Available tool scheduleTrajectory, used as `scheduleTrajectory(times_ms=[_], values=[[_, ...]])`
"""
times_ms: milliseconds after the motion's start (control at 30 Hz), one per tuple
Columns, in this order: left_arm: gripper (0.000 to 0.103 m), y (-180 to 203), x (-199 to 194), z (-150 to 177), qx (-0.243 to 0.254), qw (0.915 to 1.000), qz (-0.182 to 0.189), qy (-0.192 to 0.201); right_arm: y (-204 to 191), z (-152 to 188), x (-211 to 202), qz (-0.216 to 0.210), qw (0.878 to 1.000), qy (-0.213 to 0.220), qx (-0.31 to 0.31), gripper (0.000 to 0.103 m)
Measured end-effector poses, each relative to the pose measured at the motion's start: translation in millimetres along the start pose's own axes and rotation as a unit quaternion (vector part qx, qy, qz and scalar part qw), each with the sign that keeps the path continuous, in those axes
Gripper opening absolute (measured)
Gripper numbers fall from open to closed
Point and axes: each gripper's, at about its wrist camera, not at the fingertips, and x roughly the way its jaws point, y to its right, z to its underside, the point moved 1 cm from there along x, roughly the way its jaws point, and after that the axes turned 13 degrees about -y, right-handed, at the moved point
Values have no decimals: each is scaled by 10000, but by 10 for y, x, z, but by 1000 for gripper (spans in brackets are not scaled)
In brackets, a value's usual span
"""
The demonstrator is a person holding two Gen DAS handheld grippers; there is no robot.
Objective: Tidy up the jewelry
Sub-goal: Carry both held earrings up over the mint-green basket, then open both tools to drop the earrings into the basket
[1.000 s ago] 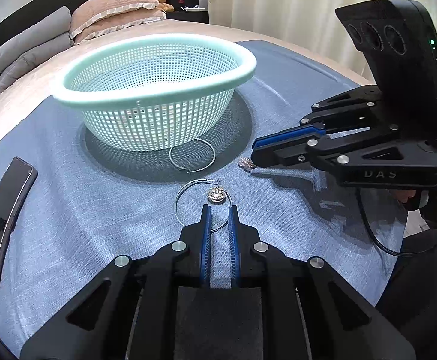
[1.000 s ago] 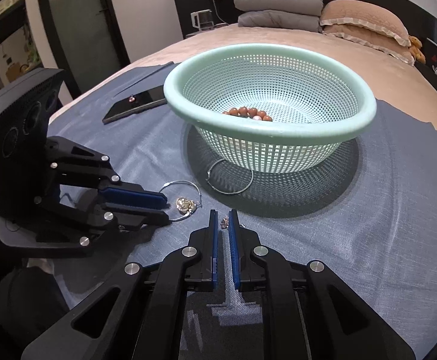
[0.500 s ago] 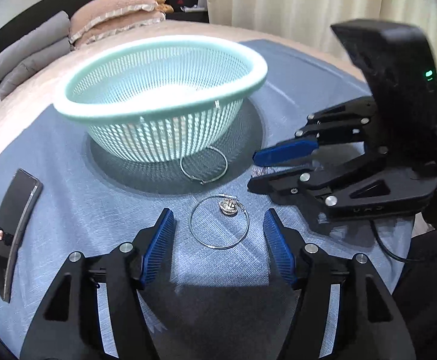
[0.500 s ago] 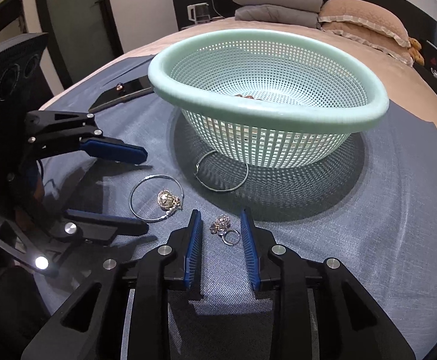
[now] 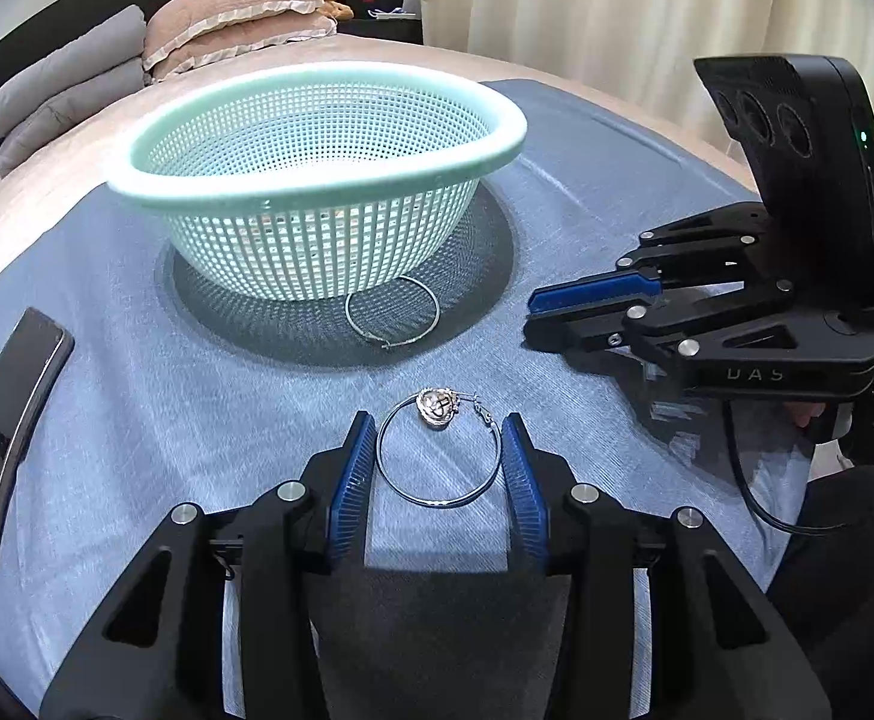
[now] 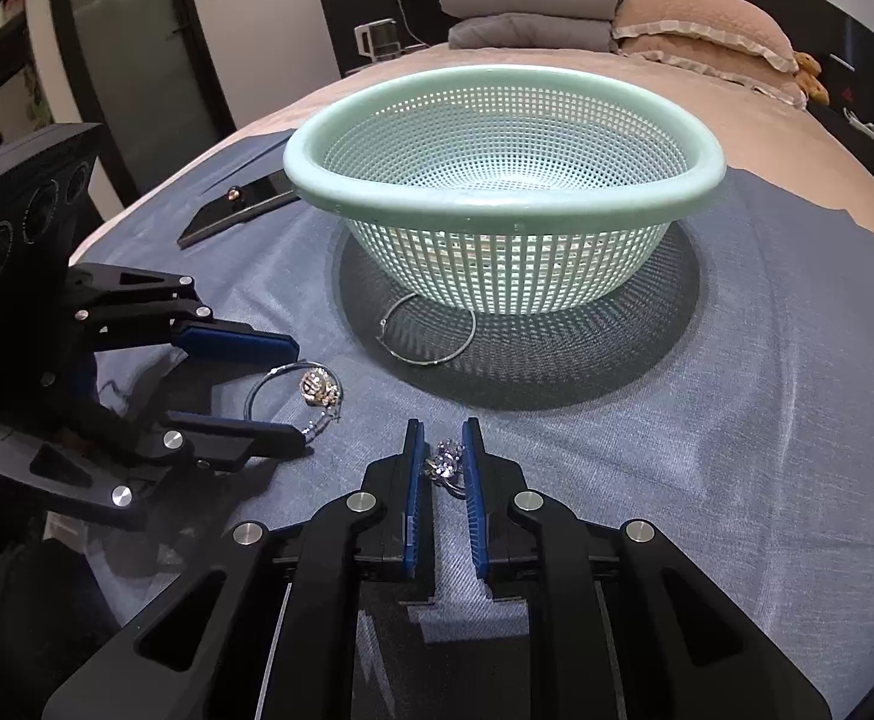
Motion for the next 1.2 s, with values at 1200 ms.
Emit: scheduleTrajectory(times_ms=[1200], values=[[44, -357, -775, -934, 182, 9934, -740, 859, 381, -1075, -857, 278, 9899, 1389, 102, 10]])
